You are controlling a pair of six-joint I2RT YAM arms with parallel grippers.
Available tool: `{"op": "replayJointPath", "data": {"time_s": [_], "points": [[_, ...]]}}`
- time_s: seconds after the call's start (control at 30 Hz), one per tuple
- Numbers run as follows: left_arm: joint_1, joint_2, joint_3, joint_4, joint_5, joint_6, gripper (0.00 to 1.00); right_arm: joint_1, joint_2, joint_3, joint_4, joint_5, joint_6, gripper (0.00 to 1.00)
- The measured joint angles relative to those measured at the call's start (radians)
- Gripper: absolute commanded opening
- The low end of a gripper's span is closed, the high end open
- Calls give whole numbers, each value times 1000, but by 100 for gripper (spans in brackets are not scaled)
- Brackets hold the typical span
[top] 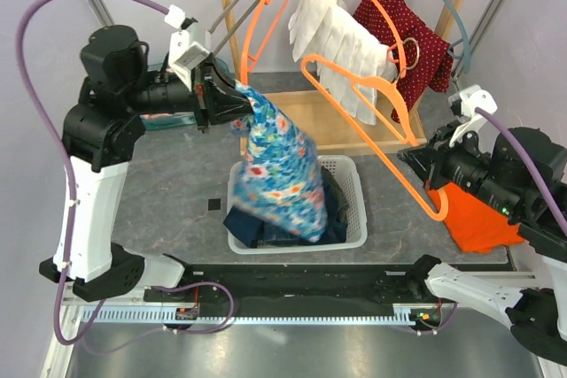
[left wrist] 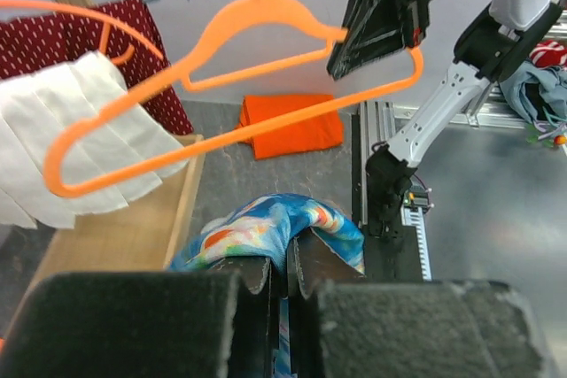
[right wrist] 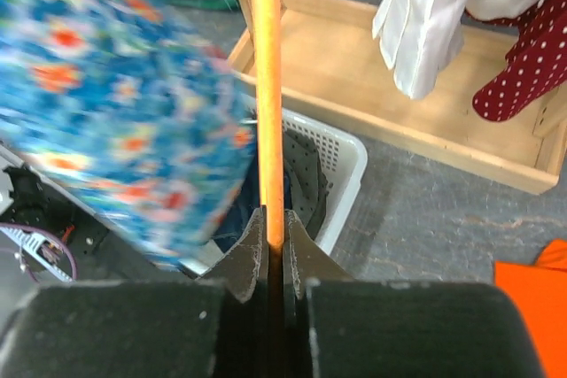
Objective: Remove the skirt from the hanger
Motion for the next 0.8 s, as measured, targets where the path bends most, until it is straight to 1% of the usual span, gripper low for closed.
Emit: {"op": "replayJointPath", "data": {"time_s": [0.13,0.27,0.43,0.47,0.5,0.57,0.67,0.8], "points": [[-29,-28,-138,27,-41,12,2,0,55,63,10,26,0,0],[-93,-75,-328,46,-148,75,2,0,122,119,29,57,0,0],[-235,-116,-553,26,-302,201,2,0,221,221,50,103,0,0],[-241,-122,-590,18,-321,222,2,0,240,239,55,113,0,0],[-288,-127,-623,5,-339,247,2,0,261,260,60,126,0,0],[-326,-139,-686,-13,-372,291,2,0,303,304,61,143,0,0],[-353,-152,-773,-21,-431,349,2,0,367,365,62,167,-1,0],[-363,-146,-928,2,-518,405,2,0,467,436,68,193,-4,0]]}}
